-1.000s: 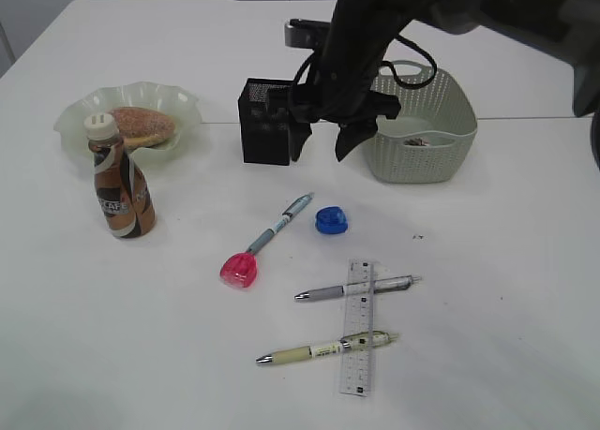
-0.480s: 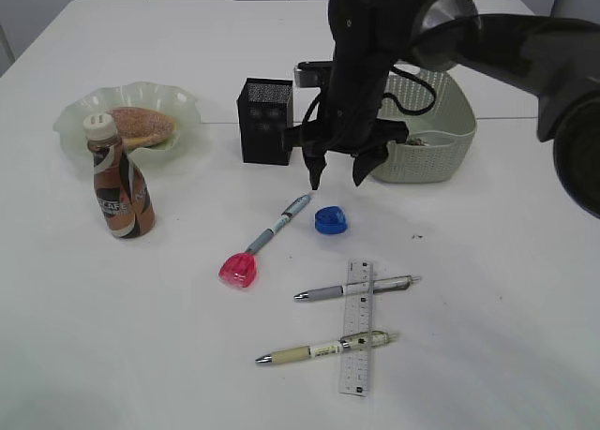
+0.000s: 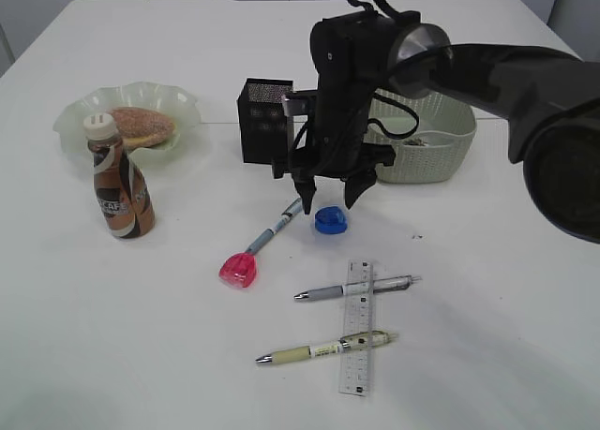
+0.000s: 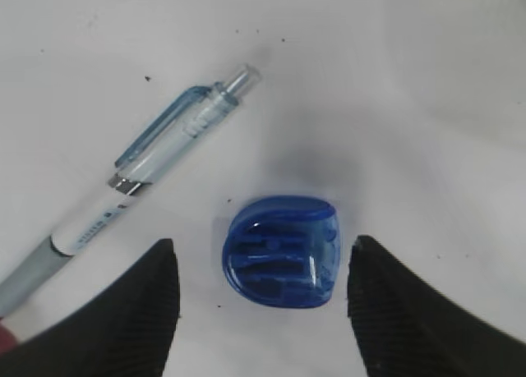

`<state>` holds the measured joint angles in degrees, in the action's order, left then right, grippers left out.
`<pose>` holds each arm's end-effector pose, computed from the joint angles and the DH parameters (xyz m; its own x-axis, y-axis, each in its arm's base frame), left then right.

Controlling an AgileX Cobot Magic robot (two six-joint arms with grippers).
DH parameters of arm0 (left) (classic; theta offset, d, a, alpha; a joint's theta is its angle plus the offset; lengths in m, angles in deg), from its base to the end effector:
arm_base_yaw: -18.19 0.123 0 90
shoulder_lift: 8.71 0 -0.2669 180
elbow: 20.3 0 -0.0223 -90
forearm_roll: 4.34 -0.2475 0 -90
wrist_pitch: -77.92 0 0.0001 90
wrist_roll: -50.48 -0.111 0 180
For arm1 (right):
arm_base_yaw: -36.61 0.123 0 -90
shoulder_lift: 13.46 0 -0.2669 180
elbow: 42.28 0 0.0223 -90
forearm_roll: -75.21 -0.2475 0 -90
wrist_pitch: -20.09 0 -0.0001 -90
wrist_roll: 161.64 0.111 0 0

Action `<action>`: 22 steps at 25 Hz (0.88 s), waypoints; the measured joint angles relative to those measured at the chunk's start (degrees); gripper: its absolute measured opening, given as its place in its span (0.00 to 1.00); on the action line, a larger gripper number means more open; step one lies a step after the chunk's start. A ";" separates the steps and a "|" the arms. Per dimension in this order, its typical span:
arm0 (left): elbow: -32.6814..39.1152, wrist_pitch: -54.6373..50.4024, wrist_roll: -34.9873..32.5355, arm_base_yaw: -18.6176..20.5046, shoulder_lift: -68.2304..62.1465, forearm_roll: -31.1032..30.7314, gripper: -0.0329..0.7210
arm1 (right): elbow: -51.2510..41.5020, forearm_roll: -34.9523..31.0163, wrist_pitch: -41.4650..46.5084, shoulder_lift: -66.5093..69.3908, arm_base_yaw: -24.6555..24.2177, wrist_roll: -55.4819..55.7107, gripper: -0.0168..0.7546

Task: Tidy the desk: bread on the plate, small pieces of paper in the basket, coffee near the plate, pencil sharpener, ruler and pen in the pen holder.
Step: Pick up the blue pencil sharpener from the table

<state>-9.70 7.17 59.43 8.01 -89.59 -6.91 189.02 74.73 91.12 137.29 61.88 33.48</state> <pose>0.2365 -0.0377 0.2968 -0.9509 0.0277 -0.3081 0.0301 0.9995 -0.0031 0.4508 0.2138 0.1253 -0.9731 -0.1680 -0.1575 -0.1780 0.9827 0.0511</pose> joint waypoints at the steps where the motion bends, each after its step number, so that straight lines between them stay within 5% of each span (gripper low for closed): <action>1: 0.00 0.00 0.00 0.00 0.00 0.00 0.67 | 0.00 0.48 0.00 0.10 0.00 0.00 0.64; 22: 0.00 0.00 0.00 0.00 0.00 0.00 0.65 | 0.00 1.87 -0.22 2.25 0.09 0.25 0.64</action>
<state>-9.70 7.17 59.43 8.01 -89.59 -6.91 189.02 76.60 90.90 139.54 61.97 33.73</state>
